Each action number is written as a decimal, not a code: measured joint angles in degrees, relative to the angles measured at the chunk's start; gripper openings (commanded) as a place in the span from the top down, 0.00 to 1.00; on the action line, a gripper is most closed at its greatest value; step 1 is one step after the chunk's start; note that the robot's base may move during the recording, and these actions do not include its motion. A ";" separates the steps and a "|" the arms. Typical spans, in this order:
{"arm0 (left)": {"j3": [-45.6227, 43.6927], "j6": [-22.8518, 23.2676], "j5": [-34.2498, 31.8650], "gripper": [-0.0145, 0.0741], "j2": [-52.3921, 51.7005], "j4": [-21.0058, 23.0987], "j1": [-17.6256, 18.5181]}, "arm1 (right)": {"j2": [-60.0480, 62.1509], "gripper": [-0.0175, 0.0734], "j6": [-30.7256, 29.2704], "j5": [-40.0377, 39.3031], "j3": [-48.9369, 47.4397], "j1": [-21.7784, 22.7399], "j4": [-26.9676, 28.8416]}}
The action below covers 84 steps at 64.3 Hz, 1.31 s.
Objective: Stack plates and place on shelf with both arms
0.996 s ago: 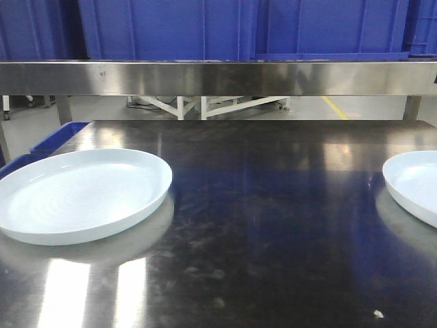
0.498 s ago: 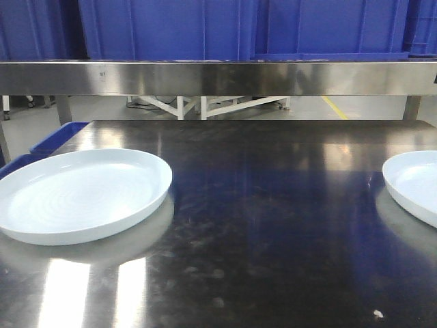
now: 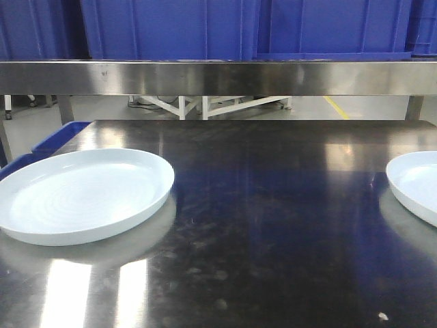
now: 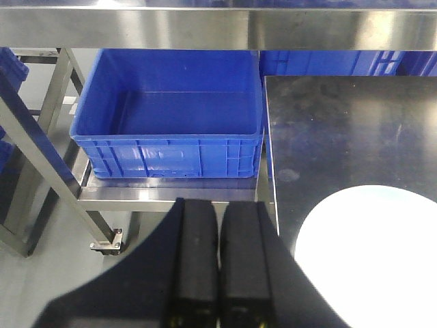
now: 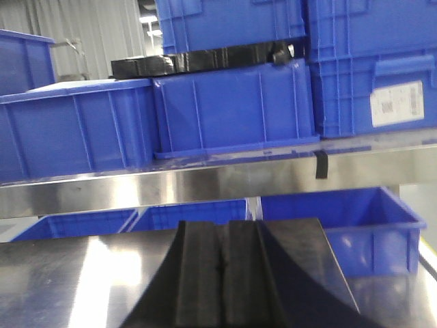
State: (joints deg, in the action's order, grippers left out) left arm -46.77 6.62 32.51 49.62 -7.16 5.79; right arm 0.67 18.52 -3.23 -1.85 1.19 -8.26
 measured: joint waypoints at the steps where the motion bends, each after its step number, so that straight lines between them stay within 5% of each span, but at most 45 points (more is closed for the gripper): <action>1: 0.00 0.00 -0.10 0.74 0.00 0.00 0.00 | 0.00 0.73 0.14 1.20 -0.87 0.00 0.00; 23: 0.00 0.00 -0.09 0.74 0.00 0.00 0.00 | -18.73 0.73 0.36 28.99 -24.02 -0.10 -0.24; 36: 0.00 0.00 -0.09 0.74 0.12 0.00 0.00 | -32.66 0.73 0.36 23.44 -28.71 -0.33 -0.83; 55: 0.00 0.00 -0.09 0.74 0.12 0.00 0.00 | -35.66 0.72 0.50 16.74 -28.81 -0.69 -0.90; 63: 0.00 0.00 -0.09 0.73 0.12 0.00 0.00 | -38.21 0.51 0.49 19.98 -28.81 -0.69 -1.68; 71: 0.00 0.00 -0.09 0.56 0.12 0.00 0.00 | -41.28 0.20 0.49 22.83 -28.81 -0.69 -4.66; 78: 0.00 0.00 -0.09 0.25 0.64 0.00 0.00 | -42.80 0.18 0.49 23.54 -28.81 -0.69 -7.04; 84: 0.00 0.00 -0.09 0.10 2.30 0.76 0.00 | -42.78 0.20 0.49 23.42 -28.81 -0.69 -7.70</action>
State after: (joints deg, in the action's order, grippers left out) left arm -46.77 6.62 32.41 51.92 -6.40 5.79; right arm -42.11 19.02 20.19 -30.66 0.50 -15.96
